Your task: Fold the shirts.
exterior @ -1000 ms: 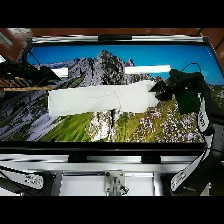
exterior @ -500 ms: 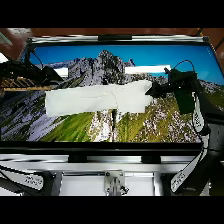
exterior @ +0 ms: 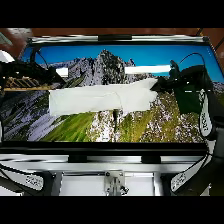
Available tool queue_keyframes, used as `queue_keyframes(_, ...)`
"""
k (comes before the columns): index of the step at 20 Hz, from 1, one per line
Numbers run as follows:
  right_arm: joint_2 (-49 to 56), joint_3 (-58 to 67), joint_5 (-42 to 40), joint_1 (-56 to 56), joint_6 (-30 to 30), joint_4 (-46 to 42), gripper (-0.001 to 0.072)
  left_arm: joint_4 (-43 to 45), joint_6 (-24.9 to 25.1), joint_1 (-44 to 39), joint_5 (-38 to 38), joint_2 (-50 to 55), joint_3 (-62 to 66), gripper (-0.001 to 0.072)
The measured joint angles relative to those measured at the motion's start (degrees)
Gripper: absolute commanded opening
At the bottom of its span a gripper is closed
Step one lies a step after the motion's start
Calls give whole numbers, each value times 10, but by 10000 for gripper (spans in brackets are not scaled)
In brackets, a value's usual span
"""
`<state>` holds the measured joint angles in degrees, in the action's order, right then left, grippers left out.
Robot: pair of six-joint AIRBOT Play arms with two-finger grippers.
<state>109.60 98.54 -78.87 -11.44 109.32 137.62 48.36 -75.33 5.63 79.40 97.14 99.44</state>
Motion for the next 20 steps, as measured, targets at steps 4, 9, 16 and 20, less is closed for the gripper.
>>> queue_keyframes(4,-69,0,-23,-7,-26,-6,47,-5,-10,-75,-57,27,-1,29)
queue_keyframes(9,-158,0,-53,-10,-61,-17,47,-13,-30,-193,-119,82,-1,29)
queue_keyframes(16,-263,0,-98,-10,-99,-22,47,-31,-55,-308,-221,119,-1,28)
queue_keyframes(20,-311,0,-123,-10,-119,-23,47,-58,-75,-348,-272,147,-1,27)
